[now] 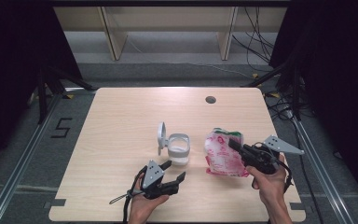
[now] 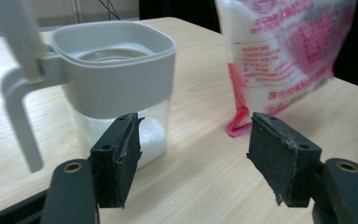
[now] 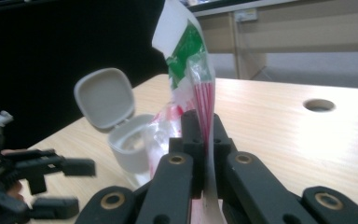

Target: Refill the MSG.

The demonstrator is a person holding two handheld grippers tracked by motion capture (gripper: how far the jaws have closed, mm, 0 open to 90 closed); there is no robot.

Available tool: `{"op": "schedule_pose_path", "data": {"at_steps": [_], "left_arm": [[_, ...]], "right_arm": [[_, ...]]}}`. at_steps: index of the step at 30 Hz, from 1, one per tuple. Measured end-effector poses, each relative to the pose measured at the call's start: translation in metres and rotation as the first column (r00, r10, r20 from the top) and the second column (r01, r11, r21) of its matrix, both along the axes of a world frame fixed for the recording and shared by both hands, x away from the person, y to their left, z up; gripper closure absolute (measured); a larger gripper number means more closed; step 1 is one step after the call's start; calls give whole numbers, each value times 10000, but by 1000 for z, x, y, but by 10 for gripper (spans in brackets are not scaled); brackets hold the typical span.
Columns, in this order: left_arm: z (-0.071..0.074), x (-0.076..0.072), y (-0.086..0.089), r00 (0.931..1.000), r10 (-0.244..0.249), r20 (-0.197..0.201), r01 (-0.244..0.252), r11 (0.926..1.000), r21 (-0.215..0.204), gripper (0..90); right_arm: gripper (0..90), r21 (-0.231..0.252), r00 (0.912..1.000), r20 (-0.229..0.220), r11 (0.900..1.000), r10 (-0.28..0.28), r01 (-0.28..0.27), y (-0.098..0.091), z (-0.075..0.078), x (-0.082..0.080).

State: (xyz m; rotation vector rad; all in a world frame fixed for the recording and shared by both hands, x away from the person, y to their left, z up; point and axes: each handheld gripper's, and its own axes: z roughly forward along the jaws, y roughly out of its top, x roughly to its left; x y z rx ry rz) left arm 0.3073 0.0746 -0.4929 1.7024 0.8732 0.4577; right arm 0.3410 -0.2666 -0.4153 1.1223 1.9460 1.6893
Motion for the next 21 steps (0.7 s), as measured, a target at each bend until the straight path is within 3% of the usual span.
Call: {"op": "schedule_pose_path", "data": {"at_steps": [1,2,3,4,6,8,9,11,12,15,17,19,21], "left_arm": [[0,1,1,10000,-25,74,26,10000,-76,336],[0,0,3,10000,18,43,-19,10000,58,336],[1,2,5,9999,-24,129,23,10000,96,335],[1,3,8,9998,-24,173,21,9999,155,333],[1,3,11,9998,79,168,-80,9999,76,331],[0,3,13,9995,313,53,-312,9994,-132,331],[-1,4,14,9995,320,50,-319,9994,-165,330],[0,4,15,9989,470,69,-468,9987,-202,330],[0,4,17,9989,453,103,-454,9989,99,328],[1,4,19,9990,438,47,-438,9990,-13,316],[3,6,24,9989,352,298,-356,9993,148,314],[4,6,27,9987,447,256,-450,9989,113,312],[5,7,29,9982,570,207,-574,9982,180,309]], "right_arm": [[900,258,9999,-134,9996,-91,94,-2,-2,-2],[900,53,9999,-30,9999,-145,145,-6,-4,-1],[900,29,9998,-133,9999,-157,157,-8,-5,-2],[900,93,9993,36,9992,-382,381,-10,-8,-1],[900,67,9984,-185,9985,-536,537,-10,-10,-1],[900,-425,9976,130,9968,-678,683,-12,-13,2],[900,-607,9974,-106,9957,-712,704,-12,-13,1],[900,-702,9968,-102,9945,-789,779,-12,-13,1],[900,-668,9970,-74,9948,-774,767,-12,-15,2],[900,-769,9950,-282,9926,-962,938,-11,-17,1],[900,-951,9955,-208,9914,-928,904,-12,-19,3],[900,-1123,9938,-115,9877,-1109,1089,-12,-22,4],[900,-1101,9915,-322,9864,-1264,1221,-13,-25,4]]}}
